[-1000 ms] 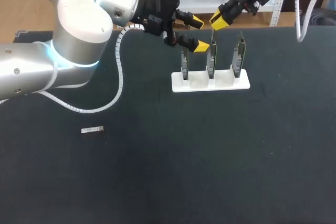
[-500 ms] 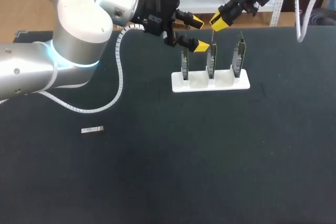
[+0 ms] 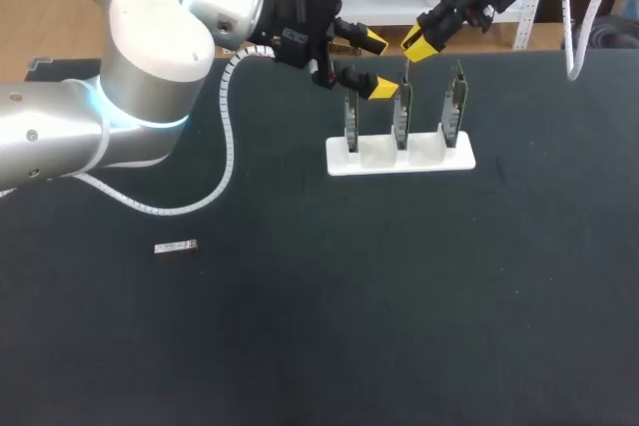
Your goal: Pick up the optical module with the left hand, and insert it into the network port with the right hand.
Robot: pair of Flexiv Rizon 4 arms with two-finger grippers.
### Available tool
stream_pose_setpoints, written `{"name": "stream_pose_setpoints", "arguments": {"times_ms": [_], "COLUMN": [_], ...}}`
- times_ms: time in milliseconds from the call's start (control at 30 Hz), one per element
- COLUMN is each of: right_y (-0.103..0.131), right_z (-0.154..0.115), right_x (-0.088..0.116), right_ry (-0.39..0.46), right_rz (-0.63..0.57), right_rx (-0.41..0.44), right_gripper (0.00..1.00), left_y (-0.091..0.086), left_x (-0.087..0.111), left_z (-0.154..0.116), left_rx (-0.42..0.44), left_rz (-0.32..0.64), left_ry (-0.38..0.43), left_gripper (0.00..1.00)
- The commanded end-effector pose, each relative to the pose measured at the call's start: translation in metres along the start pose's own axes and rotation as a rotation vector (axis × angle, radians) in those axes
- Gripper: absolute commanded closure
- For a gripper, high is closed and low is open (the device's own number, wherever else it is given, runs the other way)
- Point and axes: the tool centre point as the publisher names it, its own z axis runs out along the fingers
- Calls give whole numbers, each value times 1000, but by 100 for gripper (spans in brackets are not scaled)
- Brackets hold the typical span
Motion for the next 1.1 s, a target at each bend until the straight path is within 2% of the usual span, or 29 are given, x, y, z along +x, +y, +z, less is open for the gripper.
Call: {"name": "stream_pose_setpoints", "arguments": {"times_ms": [33, 1100], "right_y": [-1, -4], "right_z": [0, 4], "right_x": [0, -2], "right_ry": [2, 13], "right_rz": [0, -7], "right_rx": [-3, 17], "right_gripper": [100, 100], "left_y": [1, 1], "left_x": [-1, -1], "left_z": [1, 1], "left_rx": [2, 2], "left_rz": [-2, -2], "left_ry": [6, 6], "left_gripper": [0, 0]}}
